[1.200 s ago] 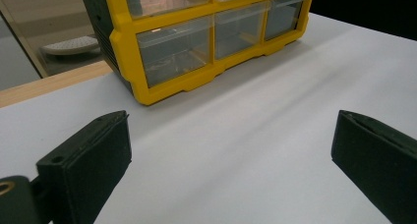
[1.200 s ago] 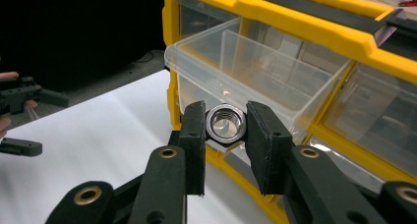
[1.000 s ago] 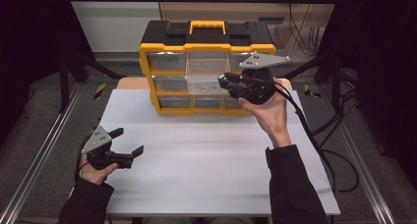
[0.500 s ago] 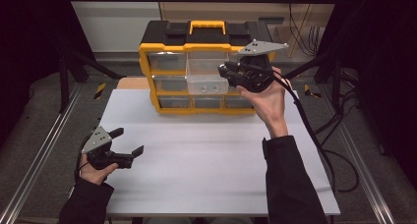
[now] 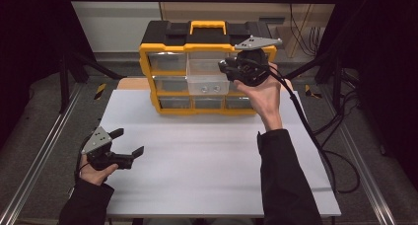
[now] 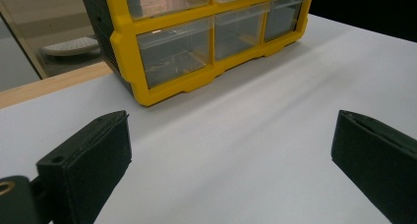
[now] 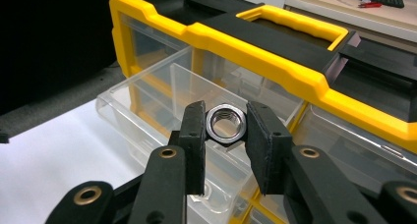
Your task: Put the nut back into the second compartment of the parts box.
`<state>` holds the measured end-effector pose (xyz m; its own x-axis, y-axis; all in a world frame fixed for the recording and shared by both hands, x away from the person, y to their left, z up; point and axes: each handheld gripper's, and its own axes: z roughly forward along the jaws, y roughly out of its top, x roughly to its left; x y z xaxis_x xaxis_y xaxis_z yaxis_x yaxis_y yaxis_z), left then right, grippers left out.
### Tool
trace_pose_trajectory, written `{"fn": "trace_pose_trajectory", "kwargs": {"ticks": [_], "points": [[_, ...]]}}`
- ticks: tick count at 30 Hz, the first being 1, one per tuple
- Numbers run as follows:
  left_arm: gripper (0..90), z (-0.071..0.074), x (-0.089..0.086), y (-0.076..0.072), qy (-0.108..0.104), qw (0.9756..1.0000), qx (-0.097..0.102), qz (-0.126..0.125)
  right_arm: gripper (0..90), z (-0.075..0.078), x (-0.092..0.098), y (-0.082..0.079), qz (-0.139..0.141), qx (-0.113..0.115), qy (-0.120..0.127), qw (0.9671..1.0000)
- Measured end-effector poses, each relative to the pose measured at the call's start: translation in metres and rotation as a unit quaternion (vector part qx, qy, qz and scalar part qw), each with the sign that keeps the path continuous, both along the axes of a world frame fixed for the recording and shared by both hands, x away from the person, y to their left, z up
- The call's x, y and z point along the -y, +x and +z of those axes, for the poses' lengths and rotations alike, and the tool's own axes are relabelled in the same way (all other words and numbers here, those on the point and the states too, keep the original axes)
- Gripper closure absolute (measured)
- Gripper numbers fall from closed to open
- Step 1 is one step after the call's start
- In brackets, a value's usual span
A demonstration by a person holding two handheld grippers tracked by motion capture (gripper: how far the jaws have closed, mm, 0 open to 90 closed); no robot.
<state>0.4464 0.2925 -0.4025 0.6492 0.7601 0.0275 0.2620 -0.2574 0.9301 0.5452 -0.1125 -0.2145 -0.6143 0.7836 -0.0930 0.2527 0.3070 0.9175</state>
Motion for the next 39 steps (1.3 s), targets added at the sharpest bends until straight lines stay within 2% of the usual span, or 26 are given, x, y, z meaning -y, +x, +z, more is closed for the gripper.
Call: {"fn": "trace_pose_trajectory", "kwargs": {"ticks": [7, 11, 19, 23, 32, 39], "points": [[1.0, 0.000, -0.001, 0.000, 0.000, 1.0000, 0.000, 0.000, 70.1, -0.007, -0.005, 0.009, -0.004, -0.006, -0.009, 0.9999], [1.0, 0.000, 0.000, 0.000, 0.000, 1.0000, 0.000, 0.000, 70.1, -0.009, -0.007, 0.012, -0.003, -0.008, -0.006, 0.9999], [1.0, 0.000, -0.001, 0.000, 0.000, 1.0000, 0.000, 0.000, 70.0, -0.014, -0.011, 0.019, -0.010, -0.011, -0.025, 0.9996], [1.0, 0.000, -0.001, 0.001, 0.001, 1.0000, 0.000, 0.000, 70.1, -0.016, -0.013, 0.022, -0.013, -0.017, -0.019, 0.9996], [1.1, 0.000, -0.001, 0.000, -0.001, 1.0000, 0.000, 0.000, 69.8, -0.017, -0.021, 0.025, -0.025, -0.012, -0.050, 0.9984], [1.1, 0.000, -0.001, 0.000, 0.000, 1.0000, 0.000, 0.000, 67.6, -0.018, -0.022, 0.026, -0.028, -0.009, -0.046, 0.9985]]}}
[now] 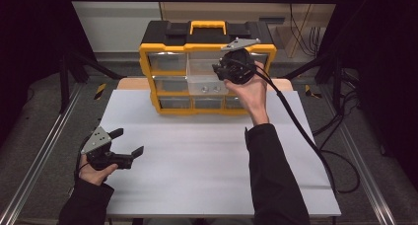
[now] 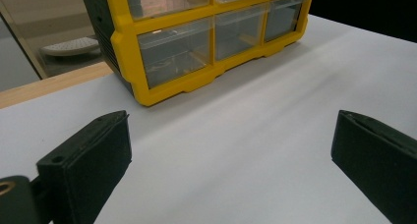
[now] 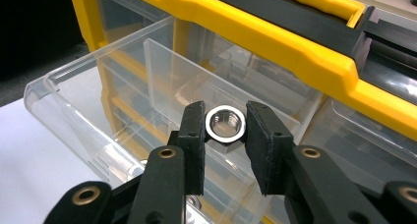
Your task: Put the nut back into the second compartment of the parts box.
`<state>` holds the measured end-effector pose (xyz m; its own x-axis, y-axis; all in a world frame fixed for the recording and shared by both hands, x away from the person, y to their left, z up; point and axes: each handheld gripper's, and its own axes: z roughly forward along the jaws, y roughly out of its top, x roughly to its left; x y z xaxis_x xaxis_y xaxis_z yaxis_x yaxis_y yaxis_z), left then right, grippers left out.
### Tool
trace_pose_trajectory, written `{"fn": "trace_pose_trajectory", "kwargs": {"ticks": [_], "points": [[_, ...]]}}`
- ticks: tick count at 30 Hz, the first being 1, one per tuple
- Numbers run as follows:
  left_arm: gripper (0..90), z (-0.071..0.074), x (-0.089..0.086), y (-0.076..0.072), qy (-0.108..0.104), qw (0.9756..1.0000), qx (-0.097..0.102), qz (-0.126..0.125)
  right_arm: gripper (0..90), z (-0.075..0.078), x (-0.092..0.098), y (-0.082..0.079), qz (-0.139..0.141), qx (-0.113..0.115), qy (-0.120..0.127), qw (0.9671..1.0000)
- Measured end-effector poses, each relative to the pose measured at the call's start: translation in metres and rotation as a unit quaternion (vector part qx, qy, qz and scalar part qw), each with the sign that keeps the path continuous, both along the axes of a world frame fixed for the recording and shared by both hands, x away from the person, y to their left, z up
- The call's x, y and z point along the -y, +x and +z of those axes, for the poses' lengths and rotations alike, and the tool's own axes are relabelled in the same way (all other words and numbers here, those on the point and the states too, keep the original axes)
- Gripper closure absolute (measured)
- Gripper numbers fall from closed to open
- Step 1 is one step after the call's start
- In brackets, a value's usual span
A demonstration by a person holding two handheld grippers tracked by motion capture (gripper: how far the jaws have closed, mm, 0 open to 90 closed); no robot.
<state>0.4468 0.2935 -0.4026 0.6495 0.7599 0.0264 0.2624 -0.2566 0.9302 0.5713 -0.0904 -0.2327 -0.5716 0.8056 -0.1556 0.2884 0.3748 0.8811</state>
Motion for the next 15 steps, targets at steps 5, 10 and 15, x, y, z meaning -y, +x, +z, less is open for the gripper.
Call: {"fn": "trace_pose_trajectory", "kwargs": {"ticks": [5, 10, 15], "points": [[1.1, 0.000, 0.000, 0.000, 0.000, 1.0000, 0.000, 0.000, 67.3, 0.003, 0.003, -0.003, 0.008, 0.005, 0.010, 0.9999], [1.1, 0.000, 0.000, 0.000, -0.001, 1.0000, 0.000, 0.000, 60.8, 0.009, 0.006, -0.012, 0.024, 0.022, 0.034, 0.9989], [1.1, 0.000, 0.001, 0.000, 0.001, 1.0000, 0.001, 0.000, 50.0, 0.014, 0.010, -0.023, 0.041, 0.036, 0.060, 0.9967]]}}
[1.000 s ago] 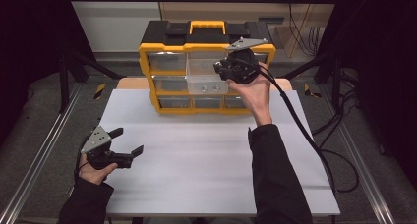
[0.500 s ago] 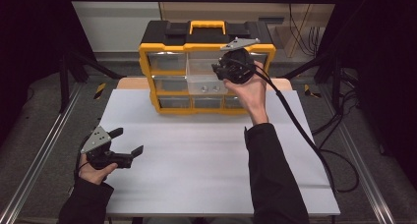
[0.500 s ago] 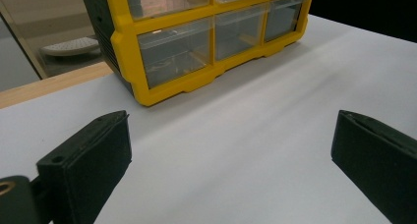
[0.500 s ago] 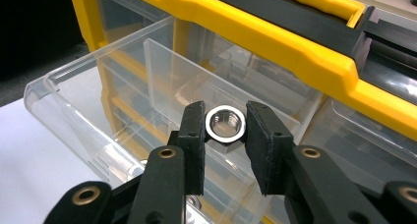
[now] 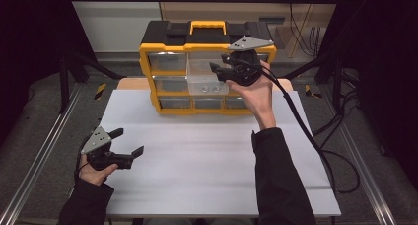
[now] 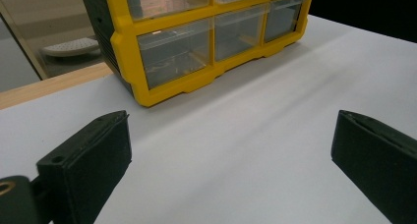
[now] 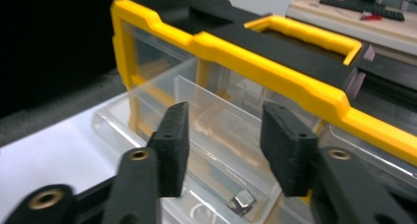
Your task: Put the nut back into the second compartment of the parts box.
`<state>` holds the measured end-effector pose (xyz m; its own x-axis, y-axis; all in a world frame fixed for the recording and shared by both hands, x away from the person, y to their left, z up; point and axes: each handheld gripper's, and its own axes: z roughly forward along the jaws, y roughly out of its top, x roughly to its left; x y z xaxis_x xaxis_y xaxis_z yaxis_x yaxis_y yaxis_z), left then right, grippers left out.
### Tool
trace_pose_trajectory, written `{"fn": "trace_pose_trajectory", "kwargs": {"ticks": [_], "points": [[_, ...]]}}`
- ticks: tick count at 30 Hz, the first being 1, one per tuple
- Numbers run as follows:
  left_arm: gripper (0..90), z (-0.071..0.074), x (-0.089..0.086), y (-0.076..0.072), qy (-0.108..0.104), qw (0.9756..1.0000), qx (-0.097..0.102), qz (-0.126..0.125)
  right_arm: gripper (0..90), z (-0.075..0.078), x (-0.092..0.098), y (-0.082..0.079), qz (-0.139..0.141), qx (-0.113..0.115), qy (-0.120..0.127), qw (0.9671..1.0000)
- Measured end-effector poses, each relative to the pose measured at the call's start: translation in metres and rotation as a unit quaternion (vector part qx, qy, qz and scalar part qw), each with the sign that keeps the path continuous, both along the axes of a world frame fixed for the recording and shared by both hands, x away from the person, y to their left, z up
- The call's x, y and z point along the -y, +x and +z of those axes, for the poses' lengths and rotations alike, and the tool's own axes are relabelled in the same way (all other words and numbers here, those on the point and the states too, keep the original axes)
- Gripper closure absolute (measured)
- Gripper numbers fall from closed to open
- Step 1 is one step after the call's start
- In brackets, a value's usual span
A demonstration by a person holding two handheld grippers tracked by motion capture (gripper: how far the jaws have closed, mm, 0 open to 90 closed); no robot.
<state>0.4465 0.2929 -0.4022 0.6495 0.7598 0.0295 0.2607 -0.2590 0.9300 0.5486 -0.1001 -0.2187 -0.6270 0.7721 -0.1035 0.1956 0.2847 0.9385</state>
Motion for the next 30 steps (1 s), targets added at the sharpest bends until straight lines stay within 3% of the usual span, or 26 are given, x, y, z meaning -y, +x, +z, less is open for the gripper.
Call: {"fn": "trace_pose_trajectory", "kwargs": {"ticks": [3, 7, 11, 20, 30], "points": [[1.1, 0.000, 0.000, 0.000, 0.000, 1.0000, 0.000, 0.000, 39.4, 0.002, 0.002, -0.007, 0.011, 0.010, 0.012, 0.9998], [1.0, 0.000, 0.000, 0.000, -0.001, 1.0000, 0.001, 0.000, 21.8, 0.002, 0.005, -0.015, 0.000, 0.017, 0.025, 0.9995], [1.0, 0.000, 0.000, 0.000, -0.002, 1.0000, 0.000, 0.000, 13.8, -0.002, 0.010, -0.021, -0.003, 0.014, 0.034, 0.9993], [1.0, 0.000, 0.000, 0.000, -0.003, 1.0000, 0.000, -0.001, 7.9, -0.016, 0.025, -0.040, -0.005, 0.017, 0.038, 0.9991], [1.0, 0.000, 0.000, 0.000, -0.001, 1.0000, 0.001, -0.002, 8.4, -0.037, 0.040, -0.058, 0.001, 0.015, 0.051, 0.9986]]}}
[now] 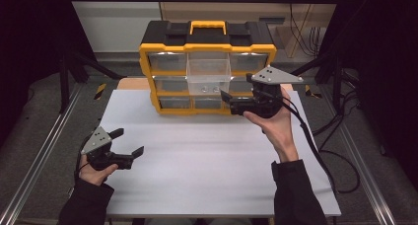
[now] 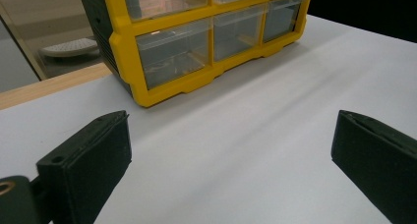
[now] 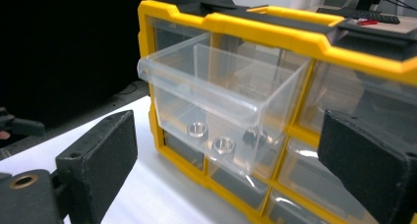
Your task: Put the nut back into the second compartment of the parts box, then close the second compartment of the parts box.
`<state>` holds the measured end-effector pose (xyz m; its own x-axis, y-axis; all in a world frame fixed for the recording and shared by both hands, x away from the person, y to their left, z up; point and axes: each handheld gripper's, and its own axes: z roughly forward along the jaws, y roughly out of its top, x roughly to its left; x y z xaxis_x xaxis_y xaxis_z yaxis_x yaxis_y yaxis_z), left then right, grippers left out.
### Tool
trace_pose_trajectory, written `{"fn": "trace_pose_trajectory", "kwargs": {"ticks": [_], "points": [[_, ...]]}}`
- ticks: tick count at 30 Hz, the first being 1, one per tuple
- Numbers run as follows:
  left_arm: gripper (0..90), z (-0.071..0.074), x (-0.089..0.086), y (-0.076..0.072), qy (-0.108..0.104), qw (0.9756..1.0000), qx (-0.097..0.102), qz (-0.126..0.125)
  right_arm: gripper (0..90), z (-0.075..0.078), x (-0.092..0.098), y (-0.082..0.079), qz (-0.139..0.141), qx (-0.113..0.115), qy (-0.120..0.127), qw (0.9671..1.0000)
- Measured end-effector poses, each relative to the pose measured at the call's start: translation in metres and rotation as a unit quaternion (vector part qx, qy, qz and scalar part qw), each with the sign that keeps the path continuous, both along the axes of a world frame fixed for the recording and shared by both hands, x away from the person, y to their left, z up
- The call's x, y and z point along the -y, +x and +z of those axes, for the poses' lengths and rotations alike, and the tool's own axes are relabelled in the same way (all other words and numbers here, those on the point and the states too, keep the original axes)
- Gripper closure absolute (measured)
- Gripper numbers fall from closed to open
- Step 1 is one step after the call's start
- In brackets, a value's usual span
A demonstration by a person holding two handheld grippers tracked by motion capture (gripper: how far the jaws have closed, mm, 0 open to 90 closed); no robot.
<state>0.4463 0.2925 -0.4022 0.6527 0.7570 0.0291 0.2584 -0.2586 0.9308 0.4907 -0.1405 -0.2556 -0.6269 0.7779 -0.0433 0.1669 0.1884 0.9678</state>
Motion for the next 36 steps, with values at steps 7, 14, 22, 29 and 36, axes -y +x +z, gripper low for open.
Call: {"fn": "trace_pose_trajectory", "kwargs": {"ticks": [7, 14, 22, 29, 36], "points": [[1.0, 0.000, 0.001, 0.000, 0.002, 1.0000, -0.001, 0.000, 10.9, -0.017, 0.004, -0.006, 0.002, -0.005, 0.004, 1.0000], [1.0, -0.001, 0.000, 0.000, 0.001, 1.0000, -0.002, 0.000, 19.8, -0.029, 0.004, -0.007, 0.009, -0.005, 0.013, 0.9999], [1.0, -0.001, 0.001, 0.000, 0.003, 1.0000, -0.002, 0.001, 39.4, -0.035, 0.000, -0.007, 0.005, -0.002, 0.006, 1.0000], [1.0, -0.001, 0.000, 0.001, 0.003, 1.0000, -0.002, 0.003, 60.7, -0.039, -0.004, -0.004, 0.016, -0.005, 0.001, 0.9999], [1.0, 0.000, 0.001, 0.000, 0.004, 1.0000, -0.001, 0.003, 78.8, -0.043, -0.008, 0.002, 0.010, -0.009, 0.008, 0.9999]]}}
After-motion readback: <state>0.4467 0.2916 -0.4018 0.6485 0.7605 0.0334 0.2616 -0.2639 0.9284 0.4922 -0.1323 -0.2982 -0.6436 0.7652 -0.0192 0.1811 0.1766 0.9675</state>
